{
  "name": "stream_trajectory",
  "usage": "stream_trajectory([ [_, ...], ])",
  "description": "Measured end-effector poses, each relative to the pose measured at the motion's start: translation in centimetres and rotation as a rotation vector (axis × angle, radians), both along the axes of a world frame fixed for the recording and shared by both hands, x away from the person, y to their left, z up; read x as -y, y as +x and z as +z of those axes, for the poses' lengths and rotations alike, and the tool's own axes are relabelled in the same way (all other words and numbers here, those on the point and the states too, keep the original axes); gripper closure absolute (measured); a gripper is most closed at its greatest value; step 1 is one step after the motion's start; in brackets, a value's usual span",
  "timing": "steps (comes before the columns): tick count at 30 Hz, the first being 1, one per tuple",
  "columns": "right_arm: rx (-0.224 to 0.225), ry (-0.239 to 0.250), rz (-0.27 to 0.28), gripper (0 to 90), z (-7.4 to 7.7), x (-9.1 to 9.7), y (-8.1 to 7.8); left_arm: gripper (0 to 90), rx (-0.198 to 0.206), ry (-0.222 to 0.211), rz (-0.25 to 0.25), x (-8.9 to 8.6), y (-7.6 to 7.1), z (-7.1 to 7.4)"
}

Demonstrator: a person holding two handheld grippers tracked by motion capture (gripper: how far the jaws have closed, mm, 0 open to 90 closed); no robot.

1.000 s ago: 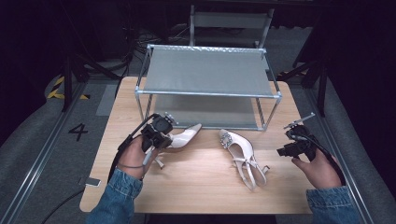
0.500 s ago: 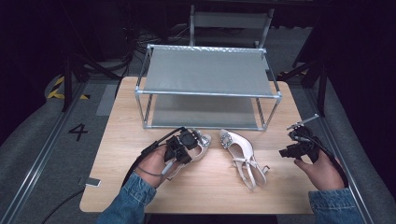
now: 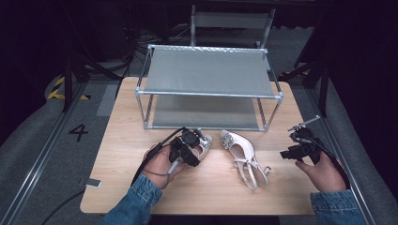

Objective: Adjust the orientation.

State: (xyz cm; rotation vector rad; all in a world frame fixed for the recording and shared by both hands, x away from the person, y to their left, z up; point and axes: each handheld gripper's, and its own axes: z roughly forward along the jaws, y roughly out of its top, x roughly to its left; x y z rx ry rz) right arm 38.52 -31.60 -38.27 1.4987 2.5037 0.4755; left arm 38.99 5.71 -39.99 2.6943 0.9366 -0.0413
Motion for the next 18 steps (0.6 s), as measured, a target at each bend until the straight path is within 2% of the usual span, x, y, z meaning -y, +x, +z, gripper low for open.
stream_trajectory([
  [3, -0.003, -0.002, -0.003, 56.5, -0.1, 0.2, -0.1, 52.2, -0.017, 0.017, 0.011, 0.2, 0.3, -0.8],
  [4, -0.003, -0.002, -0.003, 56.5, -0.1, 0.2, -0.1, 52.4, -0.031, 0.020, 0.013, 0.3, 0.6, -1.1],
  [7, -0.005, -0.003, -0.009, 56.4, -0.1, 0.5, -0.2, 53.1, -0.043, 0.018, 0.005, 0.4, 0.8, -1.4],
  [13, -0.013, -0.006, -0.018, 56.4, -0.3, 0.5, -0.3, 55.6, -0.019, 0.030, 0.008, 0.8, 0.7, -1.6],
  [14, -0.013, -0.008, -0.013, 56.4, -0.3, 0.5, -0.3, 58.7, 0.000, 0.042, 0.004, 0.9, 0.6, -1.6],
  [15, -0.013, -0.008, -0.013, 56.4, -0.3, 0.5, -0.3, 62.2, 0.000, 0.042, 0.004, 0.9, 0.6, -1.6],
  [16, -0.012, -0.011, -0.011, 56.4, -0.4, 0.5, -0.3, 71.6, -0.004, 0.027, -0.005, 0.8, 0.5, -1.5],
  [18, -0.012, -0.012, -0.010, 56.7, -0.4, 0.5, -0.3, 81.1, 0.024, 0.032, -0.013, 0.8, 0.3, -1.2],
])
